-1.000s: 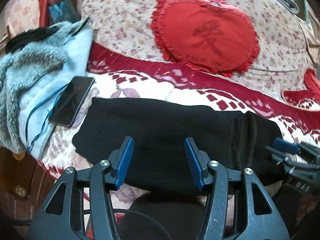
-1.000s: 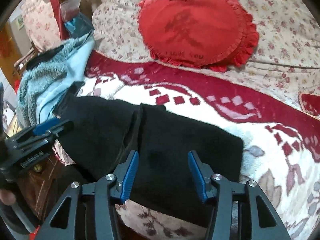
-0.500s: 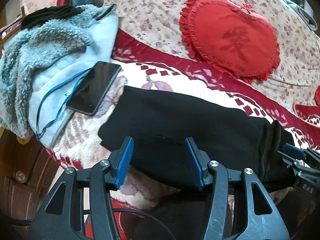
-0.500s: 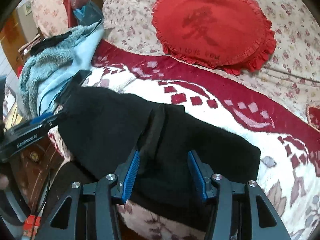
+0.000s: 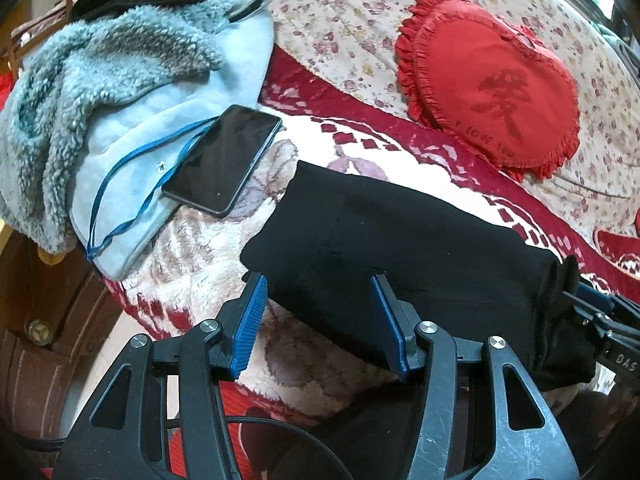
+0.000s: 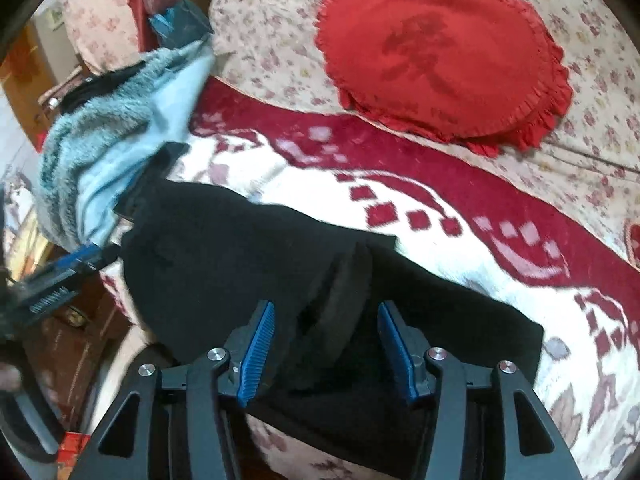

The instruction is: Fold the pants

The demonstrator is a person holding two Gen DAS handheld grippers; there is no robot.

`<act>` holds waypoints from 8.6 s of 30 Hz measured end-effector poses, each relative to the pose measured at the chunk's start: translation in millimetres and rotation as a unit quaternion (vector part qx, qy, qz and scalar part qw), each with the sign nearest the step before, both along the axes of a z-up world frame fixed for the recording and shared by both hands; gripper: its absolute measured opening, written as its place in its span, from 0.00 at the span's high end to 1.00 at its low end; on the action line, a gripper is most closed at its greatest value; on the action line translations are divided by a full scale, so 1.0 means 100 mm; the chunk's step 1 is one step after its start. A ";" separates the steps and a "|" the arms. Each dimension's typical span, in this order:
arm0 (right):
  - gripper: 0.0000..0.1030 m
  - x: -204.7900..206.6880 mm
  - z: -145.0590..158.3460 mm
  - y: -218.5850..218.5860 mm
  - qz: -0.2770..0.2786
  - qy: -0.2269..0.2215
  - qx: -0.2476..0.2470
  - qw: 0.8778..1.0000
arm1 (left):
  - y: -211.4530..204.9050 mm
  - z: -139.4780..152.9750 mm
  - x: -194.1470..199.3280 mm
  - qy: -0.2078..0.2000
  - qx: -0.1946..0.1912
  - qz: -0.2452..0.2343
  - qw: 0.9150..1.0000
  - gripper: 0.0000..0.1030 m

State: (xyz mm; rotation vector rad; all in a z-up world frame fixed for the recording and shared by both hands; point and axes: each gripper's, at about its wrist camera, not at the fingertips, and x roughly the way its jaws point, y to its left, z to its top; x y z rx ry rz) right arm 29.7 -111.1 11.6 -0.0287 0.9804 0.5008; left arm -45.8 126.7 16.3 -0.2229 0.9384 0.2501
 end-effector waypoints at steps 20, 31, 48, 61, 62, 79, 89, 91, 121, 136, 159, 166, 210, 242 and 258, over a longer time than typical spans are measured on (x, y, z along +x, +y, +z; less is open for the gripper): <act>0.49 0.46 0.11 1.13 0.136 -0.018 0.027 0.990 | 0.46 -0.37 -0.18 0.025 -0.135 0.052 0.989 0.39; 0.49 0.92 -0.02 1.92 0.209 -0.012 0.002 0.978 | 0.47 -0.43 -0.01 0.022 -0.155 0.049 0.986 0.39; 0.83 1.01 -0.21 2.13 0.241 0.037 0.077 0.967 | 0.29 -0.30 0.11 -0.002 -0.151 0.016 0.988 0.77; 0.89 0.47 0.83 0.31 0.141 -0.084 0.218 0.962 | -0.93 0.64 -0.10 -0.091 -0.138 -0.210 0.964 0.86; 0.89 0.40 0.82 0.09 0.124 -0.086 0.219 0.964 | -1.11 0.58 -0.09 -0.081 -0.135 -0.233 0.960 0.86; 0.60 0.07 -0.05 -1.59 -0.121 0.006 0.209 0.970 | -1.69 0.71 -0.44 -0.042 -0.083 -0.367 0.926 0.55; 0.48 0.10 -0.28 -1.18 -0.099 0.078 0.289 0.949 | -1.17 0.27 -0.04 -0.007 -0.060 -0.256 0.965 0.55; 0.47 0.14 -0.33 -1.16 -0.104 0.089 0.319 0.938 | -1.22 0.12 -0.04 0.015 -0.063 -0.268 0.961 0.55; 0.70 -0.12 -0.13 -1.38 -0.124 0.007 0.075 0.989 | -1.45 0.10 0.04 0.031 -0.057 -0.272 0.960 0.52; 0.69 -0.40 -0.16 -0.88 -0.043 0.037 0.018 0.998 | -1.47 -0.24 0.21 0.057 -0.047 -0.242 0.967 0.49; 0.68 -0.44 -0.23 -1.09 -0.049 0.051 0.048 0.996 | -1.57 -0.25 0.49 0.054 -0.052 -0.214 0.974 0.34; 0.66 -0.45 -0.13 -1.21 -0.070 0.045 0.066 0.994 | -1.60 -0.20 0.49 0.053 -0.041 -0.216 0.974 0.34; 0.53 0.73 -0.04 -1.29 -0.151 0.014 0.045 0.987 | -1.57 -0.18 1.49 0.048 -0.087 -0.221 0.970 0.39; 0.54 -0.16 0.55 -0.96 -0.137 -0.068 0.048 0.987 | -1.48 0.55 0.38 -0.067 0.038 -0.155 0.985 0.39; 0.54 -0.35 0.68 -0.82 -0.122 -0.074 0.048 0.989 | -1.45 0.69 0.17 -0.082 0.045 -0.153 0.984 0.39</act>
